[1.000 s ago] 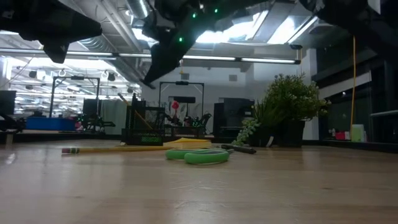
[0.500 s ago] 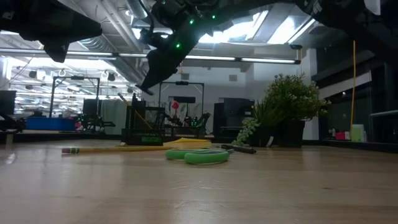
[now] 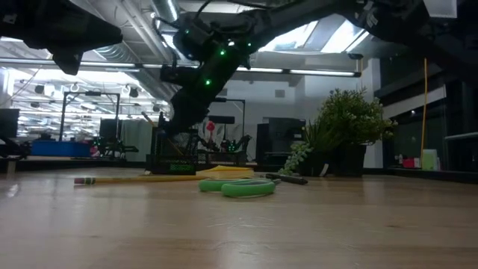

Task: Pick and place office supplies into organizer
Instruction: Put the blue eraser into the black desk organizer

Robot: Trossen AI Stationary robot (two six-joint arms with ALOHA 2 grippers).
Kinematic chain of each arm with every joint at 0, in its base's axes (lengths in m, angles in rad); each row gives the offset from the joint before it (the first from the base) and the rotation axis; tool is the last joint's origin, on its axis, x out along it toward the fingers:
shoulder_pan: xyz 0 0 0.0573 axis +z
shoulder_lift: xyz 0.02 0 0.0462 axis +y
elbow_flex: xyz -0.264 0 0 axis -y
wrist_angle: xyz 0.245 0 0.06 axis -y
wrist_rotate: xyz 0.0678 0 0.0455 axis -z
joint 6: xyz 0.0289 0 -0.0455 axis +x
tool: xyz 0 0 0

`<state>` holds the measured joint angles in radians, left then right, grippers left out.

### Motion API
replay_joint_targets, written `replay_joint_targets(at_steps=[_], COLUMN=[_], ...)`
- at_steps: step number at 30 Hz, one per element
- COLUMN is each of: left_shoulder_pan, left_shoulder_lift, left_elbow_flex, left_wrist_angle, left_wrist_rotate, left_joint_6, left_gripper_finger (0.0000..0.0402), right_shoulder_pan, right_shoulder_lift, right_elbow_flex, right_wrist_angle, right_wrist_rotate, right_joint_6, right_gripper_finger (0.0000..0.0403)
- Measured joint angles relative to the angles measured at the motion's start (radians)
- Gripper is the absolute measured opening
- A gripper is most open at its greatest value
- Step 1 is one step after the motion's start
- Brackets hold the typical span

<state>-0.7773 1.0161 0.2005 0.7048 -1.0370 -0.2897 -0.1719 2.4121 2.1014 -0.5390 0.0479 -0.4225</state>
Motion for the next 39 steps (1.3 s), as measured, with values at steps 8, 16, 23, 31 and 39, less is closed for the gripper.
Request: replay_joint_targets(at_steps=[8, 16, 23, 31, 39], left_shoulder_pan=[0.000, 0.000, 0.000, 0.000, 0.000], left_shoulder_lift=[0.000, 0.000, 0.000, 0.000, 0.000], left_elbow_flex=[0.000, 0.000, 0.000, 0.000, 0.000], left_wrist_angle=[0.000, 0.001, 0.000, -0.001, -0.001], left_wrist_rotate=[0.000, 0.000, -0.001, -0.001, -0.001], left_joint_6=[0.005, 0.006, 0.019, 0.024, 0.024], left_gripper_finger=[0.0033, 0.0033, 0.0033, 0.0033, 0.0033], right_shoulder_pan=[-0.007, -0.029, -0.038, -0.060, -0.060], right_shoulder_lift=[0.048, 0.050, 0.049, 0.049, 0.047], right_elbow_flex=[0.000, 0.000, 0.000, 0.000, 0.000], right_wrist_angle=[0.020, 0.059, 0.071, 0.058, 0.040], right_wrist_rotate=[0.001, 0.011, 0.012, 0.013, 0.011], right_joint_6=[0.000, 0.027, 0.024, 0.023, 0.024], right_gripper_finger=[0.0101, 0.0101, 0.0101, 0.0101, 0.0101])
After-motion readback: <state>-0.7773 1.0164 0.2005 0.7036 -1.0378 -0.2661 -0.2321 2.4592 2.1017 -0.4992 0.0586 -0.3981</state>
